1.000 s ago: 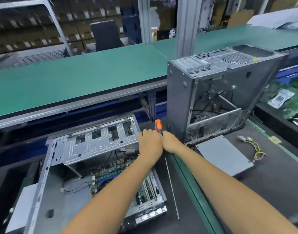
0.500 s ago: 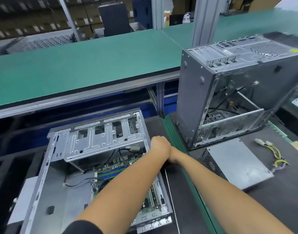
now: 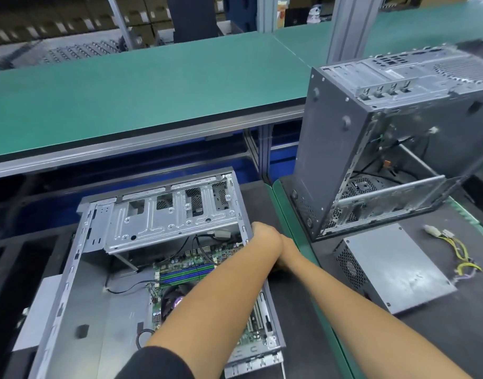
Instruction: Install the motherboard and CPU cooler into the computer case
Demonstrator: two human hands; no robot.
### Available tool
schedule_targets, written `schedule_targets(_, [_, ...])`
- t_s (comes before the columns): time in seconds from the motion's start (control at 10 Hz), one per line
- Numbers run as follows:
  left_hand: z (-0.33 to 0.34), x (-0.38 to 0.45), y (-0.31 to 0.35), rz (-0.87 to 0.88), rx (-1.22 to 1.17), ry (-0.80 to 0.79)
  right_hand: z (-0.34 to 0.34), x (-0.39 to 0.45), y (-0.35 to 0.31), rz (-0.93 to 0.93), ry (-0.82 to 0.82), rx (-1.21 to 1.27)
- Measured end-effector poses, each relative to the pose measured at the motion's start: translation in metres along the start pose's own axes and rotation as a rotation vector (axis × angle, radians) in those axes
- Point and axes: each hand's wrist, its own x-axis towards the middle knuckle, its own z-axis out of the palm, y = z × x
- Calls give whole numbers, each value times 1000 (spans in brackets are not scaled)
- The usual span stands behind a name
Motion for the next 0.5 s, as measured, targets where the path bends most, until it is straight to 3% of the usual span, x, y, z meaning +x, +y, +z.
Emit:
schedule_targets(0.1, [0, -4, 2, -13, -24, -11, 0, -2, 1, 29, -34, 44])
schedule_targets(0.3, [-2, -13, 6, -11, -62, 6, 0, -1, 5, 85, -86, 437])
schedule_targets(0.4, [-3, -24, 9, 2, -131, 143, 0, -2, 6, 92, -109, 340])
schedule_targets(0.5, [-12, -40, 5, 11, -242, 293, -7, -4, 11, 25, 73, 217])
